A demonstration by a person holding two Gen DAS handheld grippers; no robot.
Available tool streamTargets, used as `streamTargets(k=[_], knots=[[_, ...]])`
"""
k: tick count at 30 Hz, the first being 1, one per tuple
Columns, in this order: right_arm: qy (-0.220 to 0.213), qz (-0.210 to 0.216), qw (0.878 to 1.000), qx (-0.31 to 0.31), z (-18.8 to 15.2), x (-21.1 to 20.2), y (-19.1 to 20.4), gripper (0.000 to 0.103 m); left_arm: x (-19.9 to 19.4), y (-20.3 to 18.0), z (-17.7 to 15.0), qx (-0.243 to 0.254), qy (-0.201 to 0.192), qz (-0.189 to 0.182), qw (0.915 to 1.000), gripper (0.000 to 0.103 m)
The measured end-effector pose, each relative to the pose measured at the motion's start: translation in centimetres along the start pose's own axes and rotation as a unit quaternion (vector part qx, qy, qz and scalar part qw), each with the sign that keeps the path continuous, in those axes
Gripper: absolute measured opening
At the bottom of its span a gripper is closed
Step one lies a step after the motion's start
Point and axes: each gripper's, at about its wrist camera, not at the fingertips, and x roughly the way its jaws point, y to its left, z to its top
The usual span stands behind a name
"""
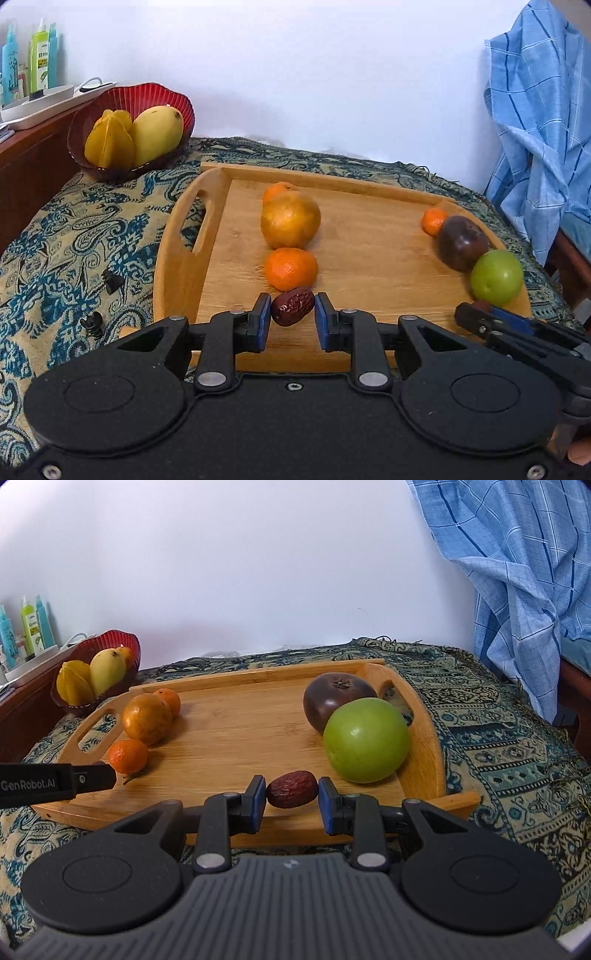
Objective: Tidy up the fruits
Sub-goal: 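Carry the red dates over the tray and lower them with both tools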
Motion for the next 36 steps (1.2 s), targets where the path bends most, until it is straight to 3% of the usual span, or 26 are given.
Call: streamTargets(k=[19,32,36], knots=[[0.008,-0.010,1.000,-0.004,0.2,0.9,0.5,0.035,2.1,-0.1,-0.3,0.002,0.005,0.007,1.0000,0.024],[0.001,-0.050,0.998,0.029,0.2,0.7,-0.4,0.035,2.2,-0.3,-0.6,0.015,-0.002,0.012,0.9998,0.025],[0.006,-0.041,0.999,0.021,0.2,1.0,-0.1,0.040,2.2,-0.4,-0.6,0.014,-0.002,0.013,0.9998,0.025]])
